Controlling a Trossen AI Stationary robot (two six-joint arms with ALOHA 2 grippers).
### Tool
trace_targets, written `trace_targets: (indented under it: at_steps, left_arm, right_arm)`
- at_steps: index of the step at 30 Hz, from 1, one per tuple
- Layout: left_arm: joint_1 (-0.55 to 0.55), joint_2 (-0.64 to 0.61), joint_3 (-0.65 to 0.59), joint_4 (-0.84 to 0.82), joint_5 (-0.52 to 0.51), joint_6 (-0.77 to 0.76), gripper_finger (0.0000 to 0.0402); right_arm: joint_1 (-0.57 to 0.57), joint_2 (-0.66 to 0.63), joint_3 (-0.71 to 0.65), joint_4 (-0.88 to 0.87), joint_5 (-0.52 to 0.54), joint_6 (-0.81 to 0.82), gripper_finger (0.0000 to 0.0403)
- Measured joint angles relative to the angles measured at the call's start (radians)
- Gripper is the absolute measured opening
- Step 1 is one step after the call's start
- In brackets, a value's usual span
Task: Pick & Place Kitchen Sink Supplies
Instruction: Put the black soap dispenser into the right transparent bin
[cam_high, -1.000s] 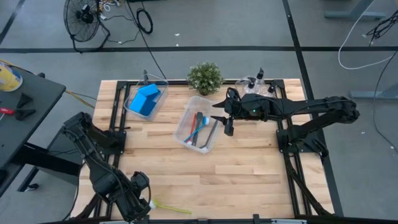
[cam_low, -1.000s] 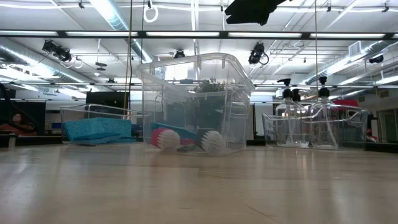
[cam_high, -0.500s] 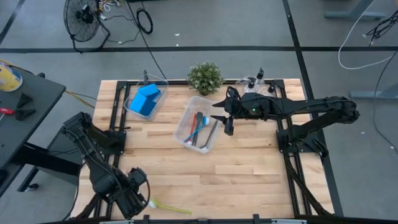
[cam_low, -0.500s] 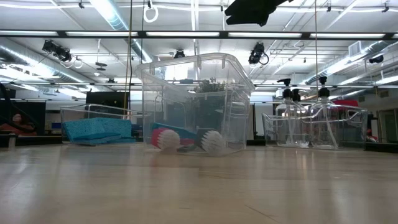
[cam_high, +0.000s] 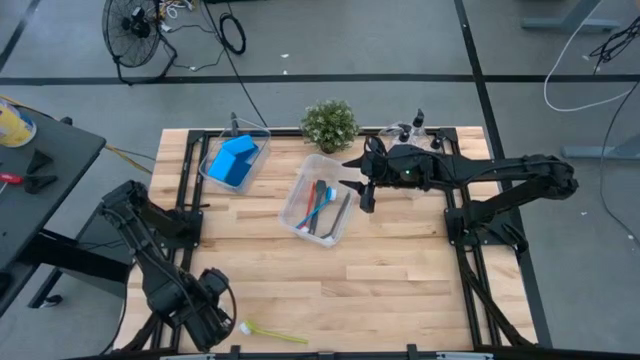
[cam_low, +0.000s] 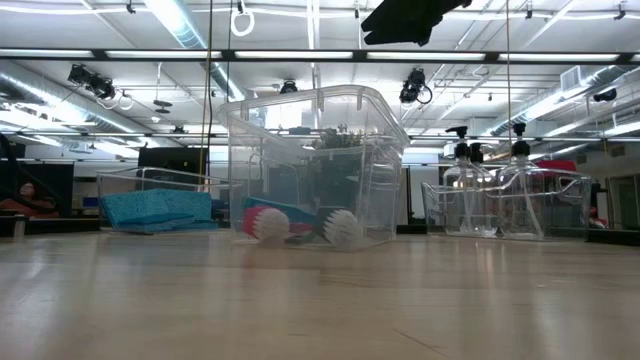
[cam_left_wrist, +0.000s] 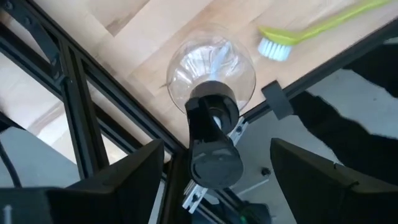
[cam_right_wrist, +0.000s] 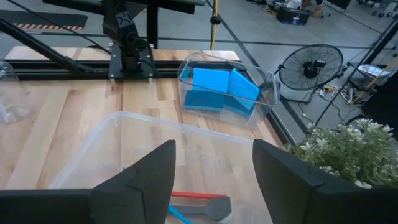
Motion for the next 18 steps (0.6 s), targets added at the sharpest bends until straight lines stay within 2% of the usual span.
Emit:
trace_targets:
  at_steps: [6,18]
  left_arm:
    - [0.001,0.0,0.0,-0.009,-0.009,-0.035,0.0278]
    - [0.001,0.0,0.0,-0.016,-0.015,-0.074,0.0182]
  right_arm:
    - [-0.01,0.0,0.0,0.0,-0.001,0.0,0.0216]
    - [-0.012,0.0,0.0,0.0,-0.002,0.0,0.0216]
